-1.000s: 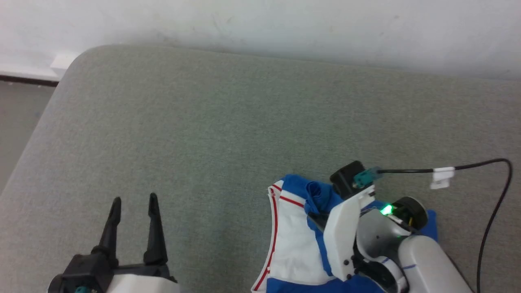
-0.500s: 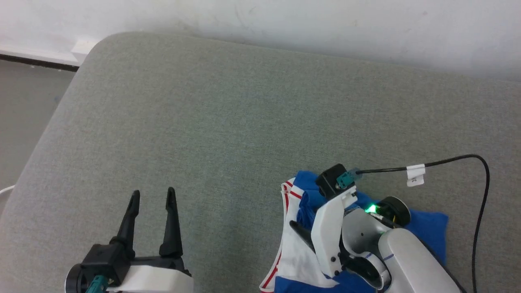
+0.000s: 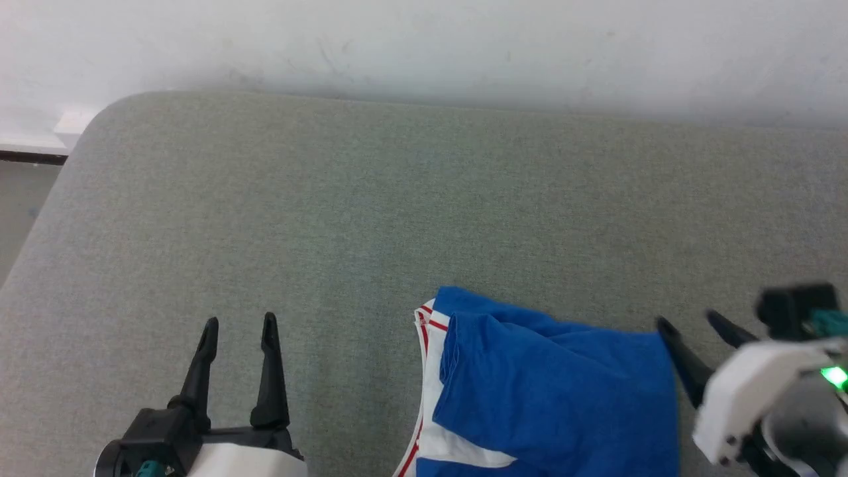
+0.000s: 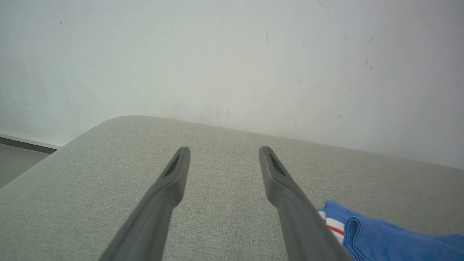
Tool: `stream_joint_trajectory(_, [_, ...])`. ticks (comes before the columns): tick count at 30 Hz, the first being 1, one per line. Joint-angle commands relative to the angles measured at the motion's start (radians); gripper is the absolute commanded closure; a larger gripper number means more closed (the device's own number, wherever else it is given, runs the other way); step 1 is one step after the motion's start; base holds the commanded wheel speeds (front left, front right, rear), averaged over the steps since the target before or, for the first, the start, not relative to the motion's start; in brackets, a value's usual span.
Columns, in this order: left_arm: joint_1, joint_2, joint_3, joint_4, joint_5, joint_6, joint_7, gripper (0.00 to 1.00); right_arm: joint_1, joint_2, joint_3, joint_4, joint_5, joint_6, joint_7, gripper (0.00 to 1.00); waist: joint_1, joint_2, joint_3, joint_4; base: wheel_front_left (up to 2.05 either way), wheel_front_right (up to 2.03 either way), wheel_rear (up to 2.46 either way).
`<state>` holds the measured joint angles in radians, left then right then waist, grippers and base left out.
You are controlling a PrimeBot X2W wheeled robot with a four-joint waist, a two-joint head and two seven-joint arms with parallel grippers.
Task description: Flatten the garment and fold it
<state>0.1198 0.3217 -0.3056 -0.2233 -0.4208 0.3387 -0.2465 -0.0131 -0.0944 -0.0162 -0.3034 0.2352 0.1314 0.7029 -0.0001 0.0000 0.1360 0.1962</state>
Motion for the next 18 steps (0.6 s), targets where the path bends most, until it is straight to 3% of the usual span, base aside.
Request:
stream_joint_trajectory(1, [0.012,0.01,0.002,-0.009,0.007,0.007,0.003,0.0,0.09,0.016,-0.067,-0.051,0.006,-0.001,-0.016,0.0,0.0001,0.0,0.016,-0.015,0.0,0.0,0.0])
stream_joint_trajectory(9, [-0.001,0.021,-0.002,-0.019,0.012,0.003,0.009,0.0,0.217,0.039,-0.147,-0.054,0.034,-0.001,-0.08,0.0,0.0001,0.0,0.064,-0.019,0.0,0.0,0.0])
stream_joint_trajectory(18, [-0.038,0.029,-0.013,-0.024,0.022,-0.001,0.023,0.0,0.181,0.044,-0.094,0.086,0.083,-0.001,-0.067,0.0,0.0001,0.0,0.12,0.013,0.0,0.0,0.0])
